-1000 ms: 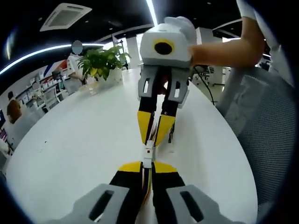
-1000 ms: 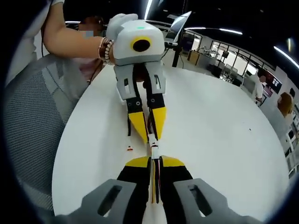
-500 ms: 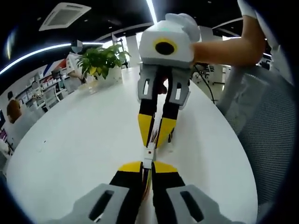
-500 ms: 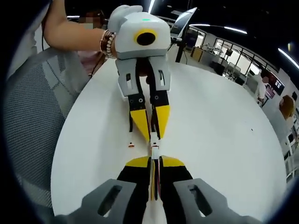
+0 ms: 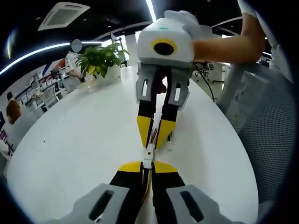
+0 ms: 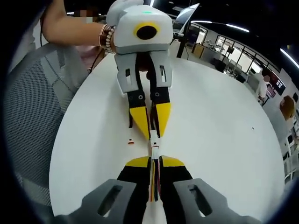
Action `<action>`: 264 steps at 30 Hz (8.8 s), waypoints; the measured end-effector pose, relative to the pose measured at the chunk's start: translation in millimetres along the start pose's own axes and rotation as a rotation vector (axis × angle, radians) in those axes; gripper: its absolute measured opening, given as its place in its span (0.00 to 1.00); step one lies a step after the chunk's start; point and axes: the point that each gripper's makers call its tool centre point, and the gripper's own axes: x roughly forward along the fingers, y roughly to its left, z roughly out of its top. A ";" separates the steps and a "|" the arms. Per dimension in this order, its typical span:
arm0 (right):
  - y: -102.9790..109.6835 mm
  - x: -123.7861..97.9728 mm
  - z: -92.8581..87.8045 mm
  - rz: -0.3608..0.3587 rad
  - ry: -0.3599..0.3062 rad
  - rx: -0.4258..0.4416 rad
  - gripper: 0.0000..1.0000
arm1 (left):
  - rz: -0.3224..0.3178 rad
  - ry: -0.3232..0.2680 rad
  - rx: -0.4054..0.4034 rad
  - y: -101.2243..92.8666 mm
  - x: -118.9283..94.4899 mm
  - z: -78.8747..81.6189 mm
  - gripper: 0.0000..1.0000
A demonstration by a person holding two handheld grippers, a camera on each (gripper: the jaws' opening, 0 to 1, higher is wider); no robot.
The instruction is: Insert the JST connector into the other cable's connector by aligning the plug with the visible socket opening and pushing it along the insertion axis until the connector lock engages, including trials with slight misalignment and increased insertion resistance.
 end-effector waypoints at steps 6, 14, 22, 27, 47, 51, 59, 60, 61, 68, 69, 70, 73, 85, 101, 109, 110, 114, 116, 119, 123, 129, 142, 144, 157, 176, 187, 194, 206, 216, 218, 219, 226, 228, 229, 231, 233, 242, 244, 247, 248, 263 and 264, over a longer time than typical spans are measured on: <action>2.6 3.9 -2.0 0.007 0.039 -0.033 0.04 | -0.009 0.027 0.041 -4.2 5.2 0.0 0.00; 2.2 4.4 -2.6 0.005 0.048 -0.040 0.04 | -0.007 0.030 0.045 -3.9 6.9 -0.1 0.00; -1.8 1.4 1.1 -0.014 0.033 -0.031 0.03 | 0.013 0.015 0.049 -0.3 4.2 2.7 0.00; -2.4 -1.2 2.0 -0.013 0.019 -0.015 0.03 | 0.010 -0.008 0.030 -0.5 5.1 5.1 0.00; -19.0 2.1 7.8 -0.103 -0.009 -0.036 0.04 | 0.073 -0.007 0.026 17.3 3.5 6.0 0.00; -28.9 6.0 7.8 -0.153 -0.005 -0.068 0.04 | 0.097 0.014 0.059 26.1 5.4 4.1 0.00; -42.8 14.6 3.3 -0.219 -0.010 -0.040 0.05 | 0.110 0.047 0.100 39.6 11.8 -3.2 0.00; -43.0 17.0 1.0 -0.223 -0.004 -0.041 0.05 | 0.108 0.057 0.119 39.7 14.3 -5.1 0.00; -43.1 18.4 -0.4 -0.224 -0.001 -0.037 0.05 | 0.106 0.062 0.116 39.7 16.1 -6.6 0.00; -47.9 23.7 -2.9 -0.259 -0.011 0.020 0.05 | 0.121 0.090 0.121 44.3 18.7 -13.6 0.00; -49.1 23.3 -3.2 -0.263 -0.017 0.032 0.05 | 0.124 0.090 0.121 45.1 18.5 -13.6 0.00; -49.3 23.2 -3.2 -0.264 -0.017 0.036 0.05 | 0.126 0.090 0.121 45.4 18.4 -13.6 0.00; -49.6 23.3 -3.6 -0.267 -0.016 0.060 0.05 | 0.143 0.097 0.123 48.4 18.7 -13.8 0.01; -58.9 3.8 0.4 -0.317 -0.056 0.148 0.16 | 0.164 0.098 0.109 44.3 6.0 -8.8 0.11; -59.6 -40.5 30.0 -0.358 -0.232 0.299 0.46 | 0.290 -0.086 -0.131 35.3 -64.2 28.3 0.21; -31.7 -56.9 29.2 -0.342 -0.231 0.265 0.29 | 0.261 -0.047 -0.136 6.2 -68.7 22.5 0.27; -29.3 -57.4 27.7 -0.340 -0.225 0.268 0.25 | 0.251 -0.024 -0.149 2.2 -66.8 16.8 0.28; -14.8 -50.4 17.6 -0.309 -0.178 0.290 0.17 | 0.215 0.017 -0.142 -9.4 -59.0 4.7 0.28; -6.5 -44.1 13.0 -0.281 -0.155 0.289 0.18 | 0.203 0.036 -0.133 -11.8 -53.7 -0.1 0.28; 4.6 -34.1 7.1 -0.234 -0.121 0.273 0.17 | 0.195 0.038 -0.148 -12.6 -47.7 -3.6 0.27; 15.2 -21.8 -1.6 -0.178 -0.096 0.284 0.18 | 0.178 0.062 -0.193 -13.9 -37.1 -17.7 0.28; 24.0 -15.7 -17.4 -0.136 -0.041 0.281 0.18 | 0.168 0.073 -0.200 -15.8 -31.7 -22.3 0.27; 30.6 -9.4 -25.1 -0.120 -0.034 0.321 0.13 | 0.116 0.109 -0.160 -32.7 -16.3 -28.2 0.20; 31.3 -9.3 -24.6 -0.118 -0.036 0.325 0.13 | 0.109 0.102 -0.162 -33.3 -16.5 -26.7 0.18; 29.9 -8.7 -22.6 -0.123 -0.046 0.307 0.05 | 0.098 0.088 -0.191 -31.9 -14.1 -26.0 0.06; 26.1 -14.3 -9.6 -0.140 -0.069 0.264 0.04 | 0.081 0.125 -0.138 -29.0 -20.9 -26.2 0.00; 23.8 -11.1 18.4 -0.178 -0.100 0.170 0.04 | 0.110 0.099 -0.117 -21.9 -26.2 -12.9 0.00; 26.7 -5.3 25.5 -0.164 -0.106 0.139 0.04 | 0.104 0.112 -0.112 -23.7 -24.1 -15.2 0.00; 25.8 -1.9 20.2 -0.165 -0.072 0.144 0.04 | 0.098 0.114 -0.086 -26.1 -22.6 -11.0 0.00; 27.0 -0.7 19.7 -0.161 -0.056 0.141 0.04 | 0.084 0.120 -0.045 -29.8 -19.4 -10.0 0.00; 28.4 0.4 19.1 -0.157 -0.048 0.136 0.04 | 0.080 0.129 -0.031 -30.9 -18.4 -11.2 0.00; 28.9 0.9 18.6 -0.155 -0.043 0.132 0.04 | 0.079 0.132 -0.023 -31.6 -17.8 -11.5 0.00; 33.1 5.7 13.5 -0.142 -0.002 0.119 0.04 | 0.068 0.162 0.029 -36.5 -13.9 -14.9 0.00; 34.0 8.1 10.7 -0.139 0.016 0.115 0.04 | 0.065 0.172 0.044 -37.9 -12.0 -16.5 0.00; 34.5 9.5 8.8 -0.137 0.029 0.118 0.04 | 0.062 0.174 0.054 -39.0 -11.3 -16.3 0.00; 34.9 10.2 7.6 -0.135 0.037 0.120 0.04 | 0.059 0.182 0.070 -40.8 -10.2 -17.0 0.00; 34.9 10.0 6.3 -0.135 0.044 0.132 0.04 | 0.059 0.186 0.079 -40.5 -9.7 -17.6 0.00; 33.9 12.1 1.8 -0.134 0.052 0.180 0.04 | 0.068 0.188 0.056 -38.6 -7.3 -19.1 0.00; 33.6 11.5 2.5 -0.132 0.045 0.194 0.04 | 0.070 0.187 0.042 -37.7 -7.6 -19.7 0.00; 32.6 10.4 2.8 -0.130 0.034 0.215 0.04 | 0.075 0.179 0.024 -36.4 -7.4 -19.3 0.00; 32.6 10.3 2.7 -0.129 0.033 0.221 0.04 | 0.074 0.177 0.020 -36.3 -7.5 -19.4 0.00; 35.5 11.6 10.8 -0.120 0.021 0.204 0.04 | 0.063 0.157 0.017 -38.3 -7.0 -19.2 0.00; 35.5 12.4 11.4 -0.122 0.022 0.211 0.04 | 0.063 0.152 0.016 -38.2 -6.5 -18.7 0.00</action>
